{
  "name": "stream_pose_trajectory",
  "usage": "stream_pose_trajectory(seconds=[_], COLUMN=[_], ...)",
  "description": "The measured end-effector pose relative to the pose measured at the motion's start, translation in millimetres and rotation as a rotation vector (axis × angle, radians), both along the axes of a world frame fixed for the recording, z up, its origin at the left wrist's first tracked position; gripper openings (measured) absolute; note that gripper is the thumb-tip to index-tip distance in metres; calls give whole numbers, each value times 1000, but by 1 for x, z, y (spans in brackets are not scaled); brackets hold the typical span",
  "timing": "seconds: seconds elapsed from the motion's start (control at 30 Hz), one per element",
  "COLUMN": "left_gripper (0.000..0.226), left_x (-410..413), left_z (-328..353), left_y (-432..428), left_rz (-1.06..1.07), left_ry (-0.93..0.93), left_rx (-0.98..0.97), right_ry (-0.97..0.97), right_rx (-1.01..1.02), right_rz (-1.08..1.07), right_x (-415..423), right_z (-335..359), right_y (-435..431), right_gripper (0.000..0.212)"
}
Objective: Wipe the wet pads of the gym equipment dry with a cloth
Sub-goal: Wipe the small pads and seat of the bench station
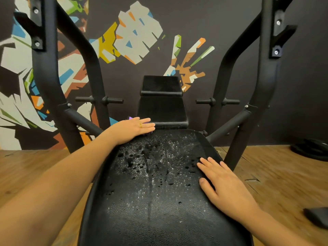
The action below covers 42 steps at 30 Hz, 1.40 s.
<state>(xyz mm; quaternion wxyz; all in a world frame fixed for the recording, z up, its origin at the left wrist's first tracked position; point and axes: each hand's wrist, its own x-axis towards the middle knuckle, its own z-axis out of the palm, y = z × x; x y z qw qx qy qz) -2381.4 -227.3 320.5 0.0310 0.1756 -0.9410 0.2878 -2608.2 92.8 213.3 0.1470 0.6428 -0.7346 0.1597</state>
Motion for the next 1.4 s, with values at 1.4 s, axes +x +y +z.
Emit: stream_pose_trajectory(seconds=[1.4], left_gripper=[92], left_x=[-45], left_z=[5], left_y=[10], left_rz=[-8], left_ry=[19], left_rx=[136], right_ry=[-18], right_rx=[-59], right_rz=[44], right_x=[2], right_z=[0], right_y=[4], right_gripper=[54])
